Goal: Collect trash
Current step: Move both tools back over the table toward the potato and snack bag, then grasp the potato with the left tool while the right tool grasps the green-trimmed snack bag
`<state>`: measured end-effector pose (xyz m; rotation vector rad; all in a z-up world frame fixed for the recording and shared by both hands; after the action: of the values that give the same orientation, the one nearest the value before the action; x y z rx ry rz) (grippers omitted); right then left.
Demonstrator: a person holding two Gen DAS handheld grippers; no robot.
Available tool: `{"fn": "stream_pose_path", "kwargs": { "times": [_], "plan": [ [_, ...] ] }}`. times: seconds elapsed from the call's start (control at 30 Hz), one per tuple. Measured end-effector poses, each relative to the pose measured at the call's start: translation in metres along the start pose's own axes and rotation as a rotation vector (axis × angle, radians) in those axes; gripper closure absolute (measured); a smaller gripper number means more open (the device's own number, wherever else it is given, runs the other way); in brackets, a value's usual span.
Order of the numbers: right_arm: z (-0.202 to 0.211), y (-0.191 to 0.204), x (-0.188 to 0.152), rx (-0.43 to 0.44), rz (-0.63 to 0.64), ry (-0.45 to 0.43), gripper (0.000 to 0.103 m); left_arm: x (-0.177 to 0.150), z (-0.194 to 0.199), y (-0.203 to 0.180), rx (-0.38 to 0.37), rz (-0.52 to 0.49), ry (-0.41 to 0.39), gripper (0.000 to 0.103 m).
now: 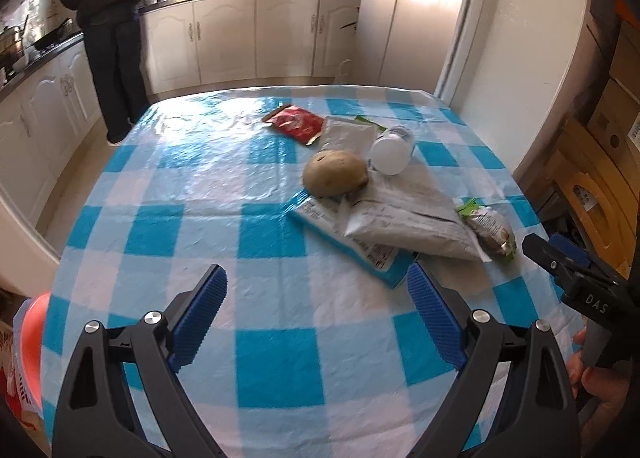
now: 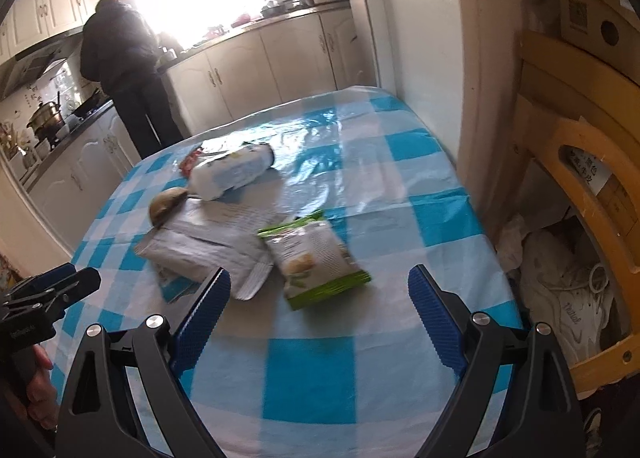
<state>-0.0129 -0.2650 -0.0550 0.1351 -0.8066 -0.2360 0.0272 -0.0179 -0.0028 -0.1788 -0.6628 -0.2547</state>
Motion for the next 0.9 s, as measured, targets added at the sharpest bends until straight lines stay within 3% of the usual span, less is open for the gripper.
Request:
{"fn": "stream_pose_path", "kwargs": {
  "times": [0.27, 0.43, 0.6, 0.9],
  "plan": [
    [-0.019, -0.011, 0.004, 0.017, -0.016, 0.057, 0.013, 0.028, -0.030, -0.009, -0.037, -0.011, -0.004, 0.011],
    [-0.026, -0.007, 0.005, 0.035, 0.005, 0.066, 0.013, 0.051, -0.049, -0.009, -0.076, 0.022, -0.012, 0.011],
    [-0.032, -0.002, 0.008, 0.053, 0.019, 0.076, 0.013, 0.067, -0.074, -0.002, -0.068, 0.059, -0.002, 0.011],
    [-0.041, 0.004, 0.011, 0.042, 0.064, 0.083, 0.013, 0.072, -0.100, 0.002, -0.075, 0.082, 0.031, 0.012]
  ]
}}
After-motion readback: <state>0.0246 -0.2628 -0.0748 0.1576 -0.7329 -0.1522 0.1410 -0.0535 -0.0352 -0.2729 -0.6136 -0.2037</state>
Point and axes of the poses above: each gripper's, at about its wrist camera, not at the fingertips, and z roughly against the way its jaws point, y to its left, x to its top, the point moved 8 cm from there along -z, roughly the way its jaws point, and after that the axes turned 2 degrees about y, right-handed, at the moved point
